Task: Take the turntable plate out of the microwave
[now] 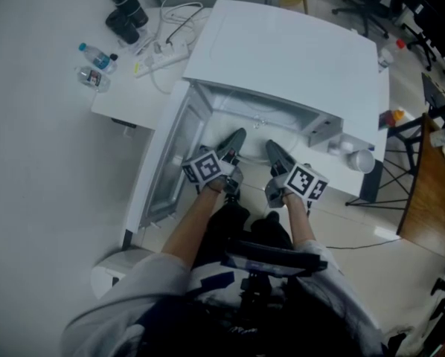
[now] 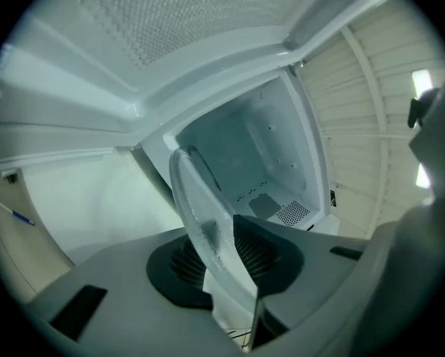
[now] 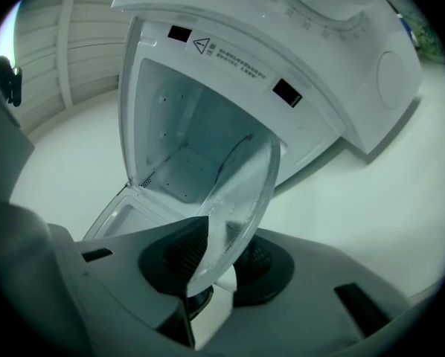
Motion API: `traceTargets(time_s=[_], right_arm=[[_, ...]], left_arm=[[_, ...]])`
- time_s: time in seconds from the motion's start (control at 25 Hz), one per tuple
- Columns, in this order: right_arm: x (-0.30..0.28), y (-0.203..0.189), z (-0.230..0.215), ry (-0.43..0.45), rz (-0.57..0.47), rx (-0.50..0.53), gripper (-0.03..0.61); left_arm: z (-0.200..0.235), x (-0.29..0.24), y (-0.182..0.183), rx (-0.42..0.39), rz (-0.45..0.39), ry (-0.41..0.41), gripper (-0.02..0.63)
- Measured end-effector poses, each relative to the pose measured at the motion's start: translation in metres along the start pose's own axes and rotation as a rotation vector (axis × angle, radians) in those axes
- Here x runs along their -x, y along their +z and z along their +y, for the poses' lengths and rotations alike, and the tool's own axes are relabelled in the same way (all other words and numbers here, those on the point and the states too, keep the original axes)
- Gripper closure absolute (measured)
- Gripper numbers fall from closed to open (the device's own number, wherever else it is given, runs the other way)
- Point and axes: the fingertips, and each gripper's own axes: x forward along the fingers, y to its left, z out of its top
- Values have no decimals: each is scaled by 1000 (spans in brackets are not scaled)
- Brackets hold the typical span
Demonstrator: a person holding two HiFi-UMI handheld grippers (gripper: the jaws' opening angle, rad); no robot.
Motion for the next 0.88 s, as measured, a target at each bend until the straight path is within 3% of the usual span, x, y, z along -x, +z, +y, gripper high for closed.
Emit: traceTargets(time_s=[0.88], right_arm=[[37,-23,12,91,53,81,476]], left_arm=[[-27,42,-25,15,-104,31,538]])
